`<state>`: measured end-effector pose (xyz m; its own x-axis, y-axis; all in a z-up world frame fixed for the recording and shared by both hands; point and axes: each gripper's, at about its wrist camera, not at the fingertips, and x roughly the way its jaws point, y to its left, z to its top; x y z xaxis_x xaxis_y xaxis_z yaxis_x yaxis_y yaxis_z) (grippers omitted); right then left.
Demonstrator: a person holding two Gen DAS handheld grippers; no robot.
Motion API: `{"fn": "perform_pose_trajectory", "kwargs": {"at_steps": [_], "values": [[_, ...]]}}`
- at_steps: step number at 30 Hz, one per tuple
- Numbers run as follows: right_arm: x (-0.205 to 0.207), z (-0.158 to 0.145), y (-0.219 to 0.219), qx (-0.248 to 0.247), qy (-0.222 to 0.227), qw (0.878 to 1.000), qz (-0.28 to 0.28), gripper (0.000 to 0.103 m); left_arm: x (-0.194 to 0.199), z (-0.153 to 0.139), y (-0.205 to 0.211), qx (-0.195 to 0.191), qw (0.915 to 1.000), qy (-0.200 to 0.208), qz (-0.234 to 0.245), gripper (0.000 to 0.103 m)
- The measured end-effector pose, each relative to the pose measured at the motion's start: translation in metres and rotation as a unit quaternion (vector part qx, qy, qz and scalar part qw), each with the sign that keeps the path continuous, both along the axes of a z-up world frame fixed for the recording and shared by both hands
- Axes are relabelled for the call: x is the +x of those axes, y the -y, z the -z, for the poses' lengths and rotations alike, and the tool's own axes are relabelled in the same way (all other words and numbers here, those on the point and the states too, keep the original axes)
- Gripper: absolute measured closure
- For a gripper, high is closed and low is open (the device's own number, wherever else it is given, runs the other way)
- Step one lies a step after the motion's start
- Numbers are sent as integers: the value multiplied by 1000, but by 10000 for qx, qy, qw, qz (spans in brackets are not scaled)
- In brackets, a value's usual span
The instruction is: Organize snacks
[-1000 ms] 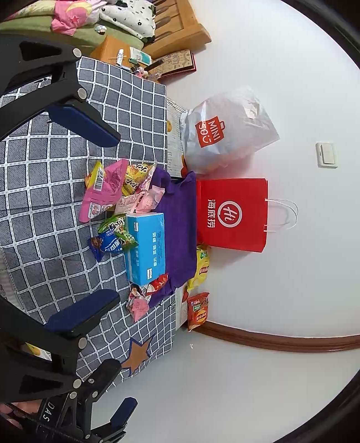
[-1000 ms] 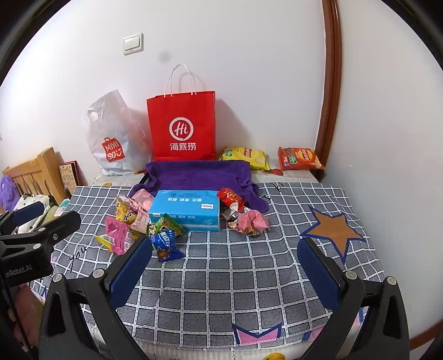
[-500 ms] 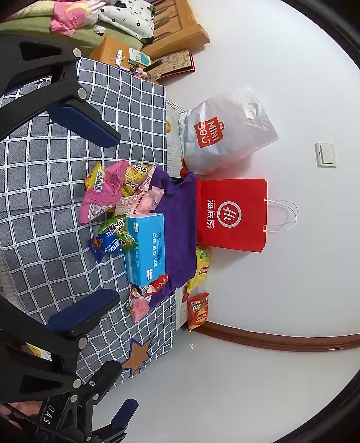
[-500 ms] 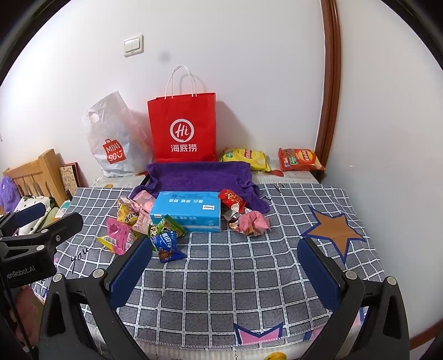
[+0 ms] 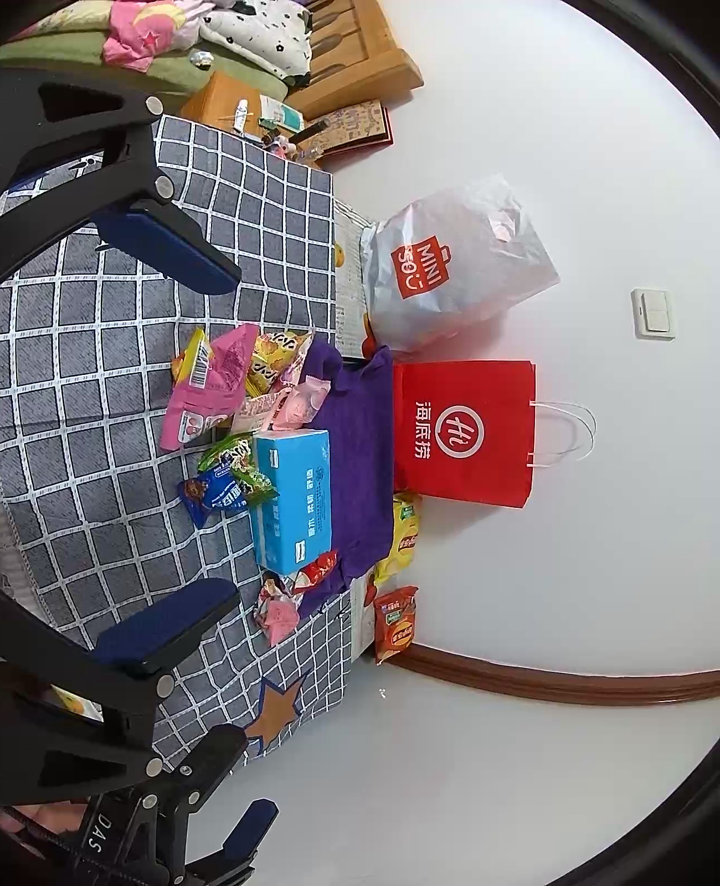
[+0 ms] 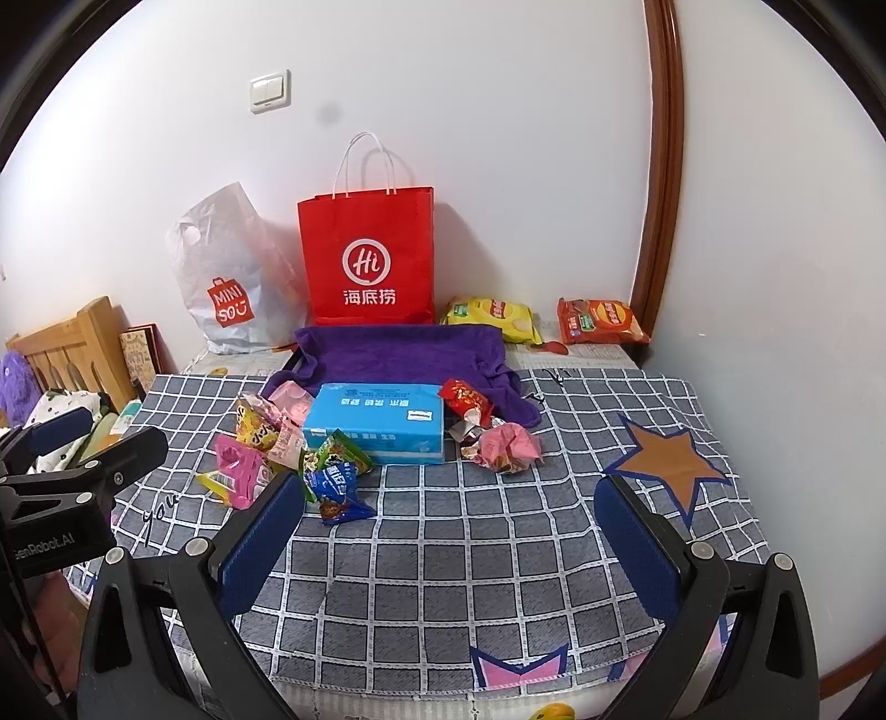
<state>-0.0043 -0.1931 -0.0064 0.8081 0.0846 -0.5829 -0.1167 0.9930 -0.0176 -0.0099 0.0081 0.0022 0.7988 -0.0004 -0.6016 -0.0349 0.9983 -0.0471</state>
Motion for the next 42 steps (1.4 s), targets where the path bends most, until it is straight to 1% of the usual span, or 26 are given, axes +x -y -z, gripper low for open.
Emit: {"fn": "perform_pose_trajectory", "kwargs": {"at_steps": [9, 14, 19, 23, 27, 30, 33, 35, 38, 42], "values": [[-1, 2, -3, -27, -4, 10000, -28, 0, -2, 0, 0, 40, 10000, 31, -19, 0], [0, 2, -4, -34, 22, 10000, -31, 0, 1, 0, 0, 47, 10000, 33, 47, 0], [1, 2, -3, 15, 85, 9999, -74, 0, 6, 3, 1, 103, 9999, 22, 84, 0], [9, 7, -2, 27, 9, 9999, -122, 0, 14, 9, -4, 60, 9999, -22, 121, 0], [20, 19, 1, -62, -89, 9998, -185, 0, 25, 19, -12, 97, 9999, -110, 75, 0], [30, 31, 7, -198, -137, 9997, -48, 0, 36, 30, -20, 62, 9997, -245, 43, 0], [36, 41, 16, -338, 17, 9993, 161, 0, 49, 44, -28, -13, 9992, -396, -12, 0], [42, 47, 21, -391, 59, 9991, 141, 0, 56, 53, -33, -15, 9990, -432, -58, 0], [58, 57, 31, -301, -59, 9995, 71, 0, 67, 66, -39, -44, 9985, -539, -95, 0], [90, 75, 43, -240, -339, 9990, 156, 0, 83, 80, -48, -178, 9978, -633, -113, 0]]}}
